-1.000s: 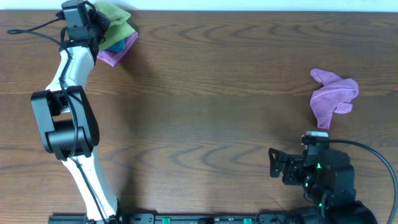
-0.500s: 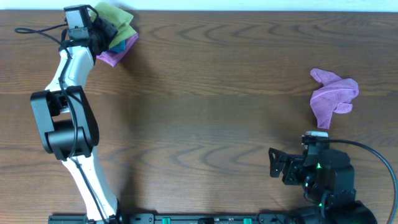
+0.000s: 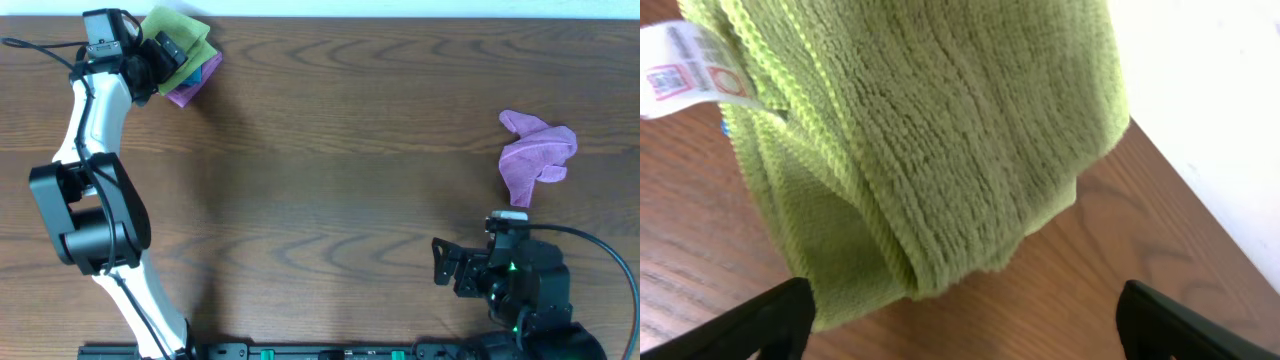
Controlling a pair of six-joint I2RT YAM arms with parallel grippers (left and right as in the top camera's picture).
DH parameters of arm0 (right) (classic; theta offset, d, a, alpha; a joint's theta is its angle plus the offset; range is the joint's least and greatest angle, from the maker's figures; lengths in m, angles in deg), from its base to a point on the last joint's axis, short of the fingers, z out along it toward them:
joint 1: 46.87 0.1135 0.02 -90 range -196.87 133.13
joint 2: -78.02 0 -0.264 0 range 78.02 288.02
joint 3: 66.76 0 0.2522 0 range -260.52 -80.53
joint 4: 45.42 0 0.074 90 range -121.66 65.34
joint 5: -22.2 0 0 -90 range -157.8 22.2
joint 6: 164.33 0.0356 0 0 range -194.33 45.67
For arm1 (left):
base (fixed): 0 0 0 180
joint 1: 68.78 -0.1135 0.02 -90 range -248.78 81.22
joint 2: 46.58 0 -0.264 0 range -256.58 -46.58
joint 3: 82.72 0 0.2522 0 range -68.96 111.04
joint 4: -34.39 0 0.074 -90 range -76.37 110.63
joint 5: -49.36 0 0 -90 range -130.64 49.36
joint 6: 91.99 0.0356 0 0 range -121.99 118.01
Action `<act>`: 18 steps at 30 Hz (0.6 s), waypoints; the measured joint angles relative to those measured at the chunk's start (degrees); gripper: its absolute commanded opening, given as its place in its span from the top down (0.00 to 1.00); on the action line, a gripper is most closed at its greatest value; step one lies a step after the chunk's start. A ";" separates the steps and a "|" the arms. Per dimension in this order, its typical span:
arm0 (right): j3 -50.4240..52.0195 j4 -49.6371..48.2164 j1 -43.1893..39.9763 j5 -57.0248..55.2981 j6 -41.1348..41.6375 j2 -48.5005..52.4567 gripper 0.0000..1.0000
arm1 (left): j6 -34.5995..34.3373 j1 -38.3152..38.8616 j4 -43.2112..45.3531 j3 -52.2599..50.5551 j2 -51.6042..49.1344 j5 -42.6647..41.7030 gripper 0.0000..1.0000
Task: Fold the cloth
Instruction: 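Lower the green cloth onto the stack and open the left gripper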
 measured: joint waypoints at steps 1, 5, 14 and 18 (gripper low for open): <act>0.00 -0.04 0.00 0.00 0.00 0.02 0.01 | 0.31 0.00 -0.92 0.00 0.59 -0.02 0.05; 0.00 -0.07 0.00 0.00 0.00 0.00 0.00 | 2.86 0.00 -6.40 0.02 3.26 -0.04 0.05; 0.00 -0.02 0.00 0.00 0.00 0.00 0.01 | 7.76 0.00 -15.32 0.04 13.70 -0.02 0.05; 0.00 -0.02 0.00 0.02 0.00 0.00 0.01 | 8.04 0.00 -17.68 0.04 20.22 0.02 0.05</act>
